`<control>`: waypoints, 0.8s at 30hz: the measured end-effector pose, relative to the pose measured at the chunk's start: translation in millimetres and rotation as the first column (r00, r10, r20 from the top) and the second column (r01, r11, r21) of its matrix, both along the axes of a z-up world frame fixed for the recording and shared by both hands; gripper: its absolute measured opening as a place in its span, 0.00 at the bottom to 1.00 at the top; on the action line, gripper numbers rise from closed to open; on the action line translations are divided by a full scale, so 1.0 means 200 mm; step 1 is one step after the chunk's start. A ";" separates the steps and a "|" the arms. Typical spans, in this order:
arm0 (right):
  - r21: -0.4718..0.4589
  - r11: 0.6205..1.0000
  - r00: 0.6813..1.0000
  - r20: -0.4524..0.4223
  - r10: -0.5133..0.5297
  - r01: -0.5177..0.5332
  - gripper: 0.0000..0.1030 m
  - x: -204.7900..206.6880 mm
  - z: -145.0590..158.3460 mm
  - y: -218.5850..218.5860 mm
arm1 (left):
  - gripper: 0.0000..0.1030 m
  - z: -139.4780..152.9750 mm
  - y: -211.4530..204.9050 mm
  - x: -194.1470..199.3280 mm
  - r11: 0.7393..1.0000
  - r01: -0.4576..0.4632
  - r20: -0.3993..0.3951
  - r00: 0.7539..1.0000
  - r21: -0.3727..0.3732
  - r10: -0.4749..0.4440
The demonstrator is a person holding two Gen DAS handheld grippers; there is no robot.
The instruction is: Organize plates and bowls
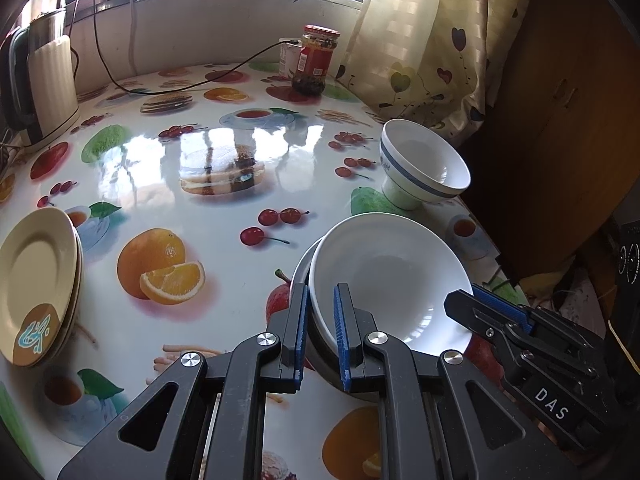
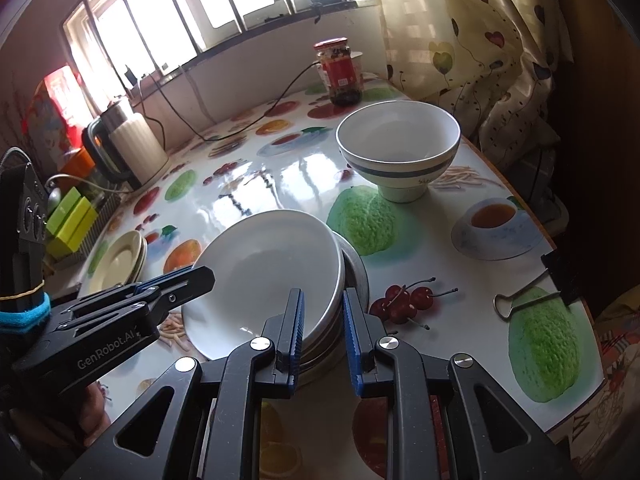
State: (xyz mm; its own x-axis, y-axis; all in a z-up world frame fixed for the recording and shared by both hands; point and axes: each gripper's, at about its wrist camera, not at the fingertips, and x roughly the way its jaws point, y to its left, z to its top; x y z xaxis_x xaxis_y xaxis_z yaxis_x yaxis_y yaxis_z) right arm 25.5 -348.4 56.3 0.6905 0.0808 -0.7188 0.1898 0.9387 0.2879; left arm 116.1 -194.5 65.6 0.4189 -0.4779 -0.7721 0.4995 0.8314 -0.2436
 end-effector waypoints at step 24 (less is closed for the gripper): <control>0.009 1.000 1.000 -0.003 0.000 0.000 0.24 0.01 -0.02 0.00 | 0.14 0.00 -0.01 0.00 1.000 0.002 -0.006 1.000 -0.002 -0.002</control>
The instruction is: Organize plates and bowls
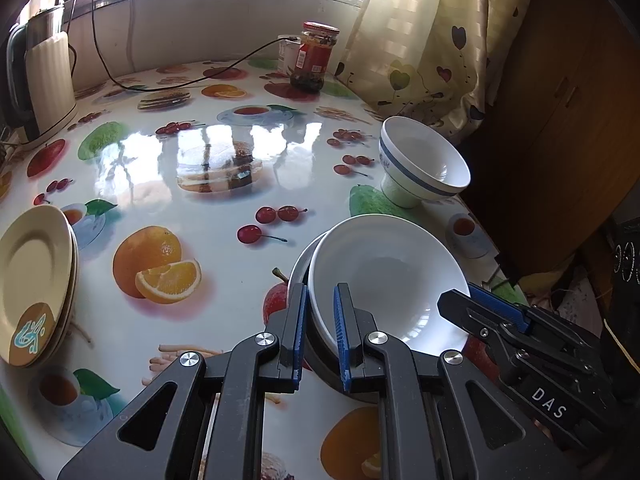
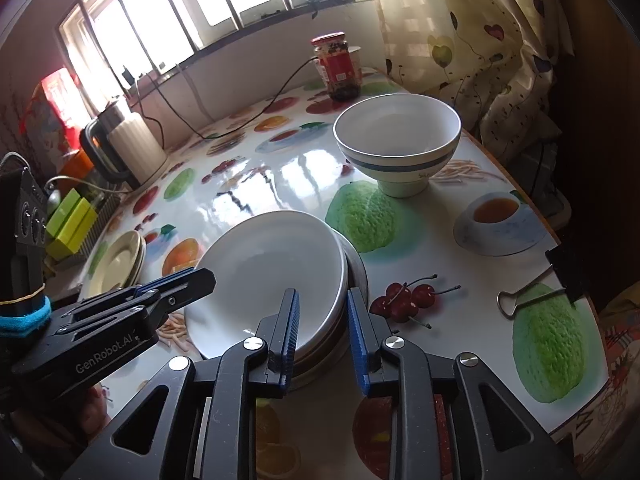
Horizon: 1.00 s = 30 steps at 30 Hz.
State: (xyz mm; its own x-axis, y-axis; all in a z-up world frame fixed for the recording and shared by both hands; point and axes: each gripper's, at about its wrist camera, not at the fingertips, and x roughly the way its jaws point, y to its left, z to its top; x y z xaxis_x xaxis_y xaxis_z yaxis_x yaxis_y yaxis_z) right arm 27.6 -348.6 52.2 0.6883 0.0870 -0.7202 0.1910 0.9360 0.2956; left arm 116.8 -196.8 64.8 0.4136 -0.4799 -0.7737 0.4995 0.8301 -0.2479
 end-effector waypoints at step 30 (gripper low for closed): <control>-0.022 0.987 0.986 0.037 -0.160 0.161 0.43 0.13 0.11 -0.35 | 0.22 0.14 -0.24 0.31 0.991 0.087 -0.003 0.996 -0.106 -0.087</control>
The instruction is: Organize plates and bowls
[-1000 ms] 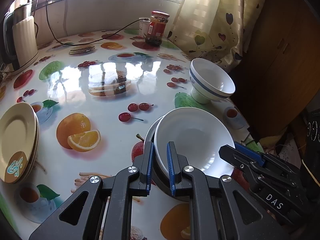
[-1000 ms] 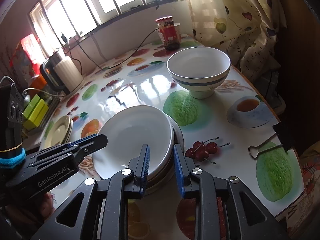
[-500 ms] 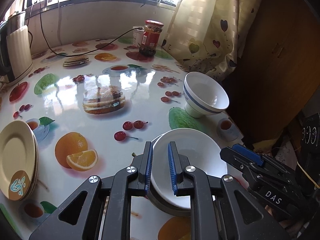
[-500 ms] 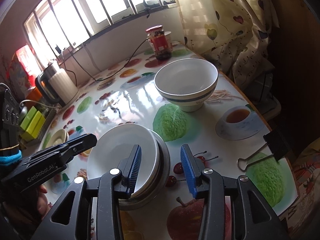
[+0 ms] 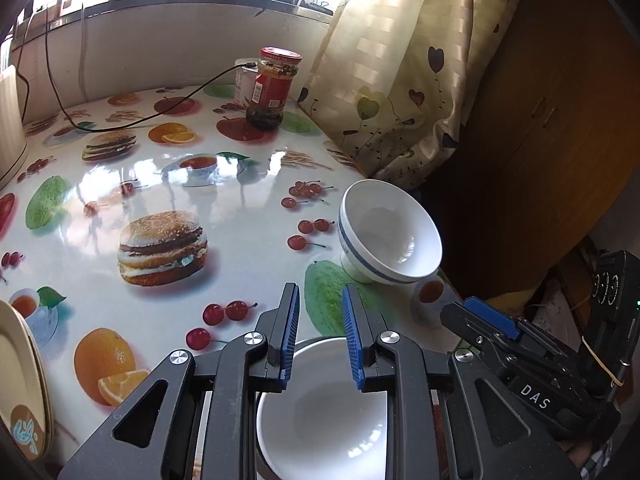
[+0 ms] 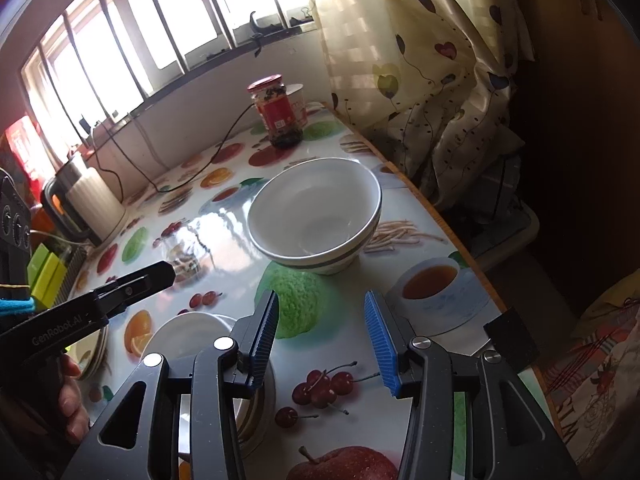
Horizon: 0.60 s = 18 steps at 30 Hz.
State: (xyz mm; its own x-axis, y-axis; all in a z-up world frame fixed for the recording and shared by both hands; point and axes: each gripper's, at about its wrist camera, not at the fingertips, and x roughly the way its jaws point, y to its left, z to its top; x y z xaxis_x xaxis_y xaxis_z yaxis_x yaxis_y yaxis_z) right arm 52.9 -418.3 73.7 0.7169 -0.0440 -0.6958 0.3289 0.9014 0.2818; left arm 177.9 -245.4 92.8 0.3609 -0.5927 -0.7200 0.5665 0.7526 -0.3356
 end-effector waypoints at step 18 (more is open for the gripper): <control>0.014 0.999 0.999 -0.005 -0.048 0.048 0.44 0.20 0.00 -0.26 | 0.22 0.01 -0.28 0.18 0.999 0.029 -0.009 1.000 0.021 -0.029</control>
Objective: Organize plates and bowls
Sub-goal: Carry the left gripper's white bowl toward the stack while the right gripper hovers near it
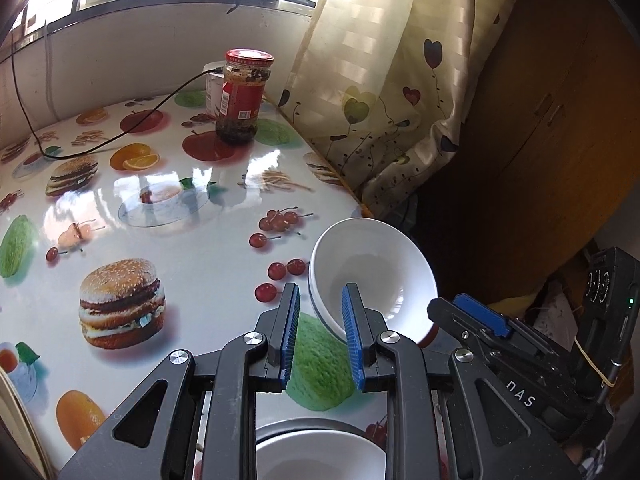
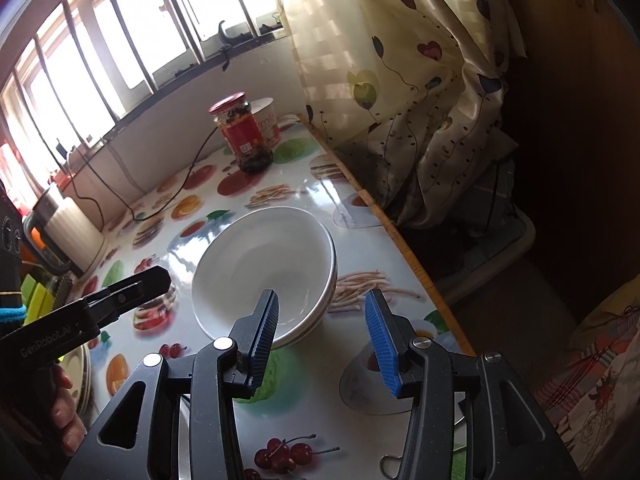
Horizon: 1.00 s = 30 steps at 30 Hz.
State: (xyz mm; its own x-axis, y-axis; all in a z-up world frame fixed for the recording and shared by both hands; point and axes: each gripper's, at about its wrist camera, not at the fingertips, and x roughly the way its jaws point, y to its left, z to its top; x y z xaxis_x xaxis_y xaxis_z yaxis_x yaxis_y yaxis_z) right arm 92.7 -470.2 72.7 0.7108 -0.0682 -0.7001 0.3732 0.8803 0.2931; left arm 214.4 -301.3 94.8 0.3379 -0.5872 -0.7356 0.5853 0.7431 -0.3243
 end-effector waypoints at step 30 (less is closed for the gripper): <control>-0.034 0.998 0.998 -0.030 0.049 -0.050 0.19 0.17 -0.06 -0.04 | 0.22 -0.12 -0.14 0.05 0.995 -0.002 -0.013 1.000 0.099 0.004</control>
State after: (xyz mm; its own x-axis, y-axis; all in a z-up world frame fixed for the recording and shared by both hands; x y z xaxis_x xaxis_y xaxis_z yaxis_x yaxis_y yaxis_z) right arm 127.0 -478.6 59.7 0.6933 -0.0585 -0.7183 0.3369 0.9074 0.2513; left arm 224.4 -329.2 71.5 0.3298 -0.5100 -0.7944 0.5794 0.7737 -0.2562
